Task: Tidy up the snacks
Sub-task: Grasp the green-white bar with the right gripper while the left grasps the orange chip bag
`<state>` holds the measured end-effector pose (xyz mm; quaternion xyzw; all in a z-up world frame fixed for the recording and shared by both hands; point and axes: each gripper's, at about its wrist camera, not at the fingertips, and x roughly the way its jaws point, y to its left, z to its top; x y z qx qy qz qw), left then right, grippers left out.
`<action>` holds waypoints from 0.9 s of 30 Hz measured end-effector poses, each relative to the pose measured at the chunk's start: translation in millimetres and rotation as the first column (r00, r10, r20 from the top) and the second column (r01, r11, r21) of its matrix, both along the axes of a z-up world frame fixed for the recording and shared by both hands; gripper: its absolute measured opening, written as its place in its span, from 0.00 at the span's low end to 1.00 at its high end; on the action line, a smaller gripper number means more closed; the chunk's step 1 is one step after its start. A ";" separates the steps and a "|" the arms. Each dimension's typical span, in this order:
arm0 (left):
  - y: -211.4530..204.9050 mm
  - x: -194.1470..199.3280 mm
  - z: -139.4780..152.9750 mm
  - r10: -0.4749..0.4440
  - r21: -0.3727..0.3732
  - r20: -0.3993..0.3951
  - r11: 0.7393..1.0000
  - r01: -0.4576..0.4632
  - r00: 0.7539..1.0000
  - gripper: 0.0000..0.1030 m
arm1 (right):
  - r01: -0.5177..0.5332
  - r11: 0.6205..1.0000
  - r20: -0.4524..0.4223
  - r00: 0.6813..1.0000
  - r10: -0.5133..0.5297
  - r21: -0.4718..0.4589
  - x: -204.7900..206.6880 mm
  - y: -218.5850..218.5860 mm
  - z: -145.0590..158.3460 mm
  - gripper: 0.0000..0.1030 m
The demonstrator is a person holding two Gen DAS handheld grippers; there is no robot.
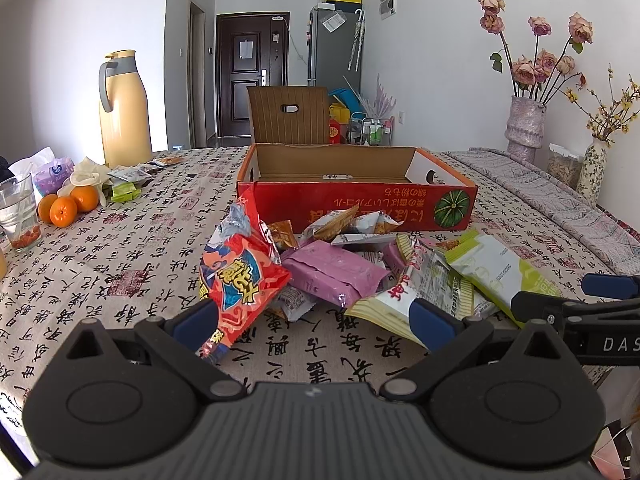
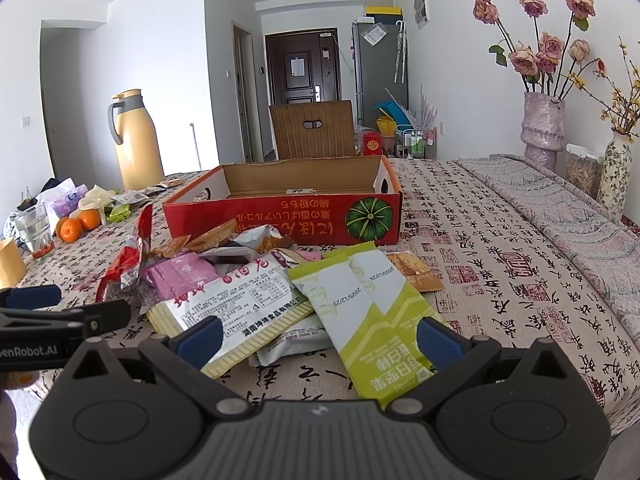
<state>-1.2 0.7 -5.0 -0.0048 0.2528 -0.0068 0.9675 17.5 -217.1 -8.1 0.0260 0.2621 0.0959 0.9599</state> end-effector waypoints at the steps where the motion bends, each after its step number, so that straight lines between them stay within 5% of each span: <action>1: -0.1 -0.1 -0.4 0.000 0.000 0.000 1.000 0.000 1.000 1.00 | 0.000 1.000 0.000 1.000 0.000 0.000 -0.1 0.1 0.1 1.00; 12: 3.1 4.9 -4.6 0.012 0.000 -0.008 1.000 -0.012 1.000 1.00 | 0.010 0.999 -0.004 1.000 -0.010 -0.033 6.7 -4.0 -6.0 0.99; 27: 7.1 13.5 -7.5 0.031 0.000 -0.031 1.000 -0.031 0.999 1.00 | -0.087 0.975 -0.055 0.996 0.077 -0.207 58.6 -0.1 -31.7 0.53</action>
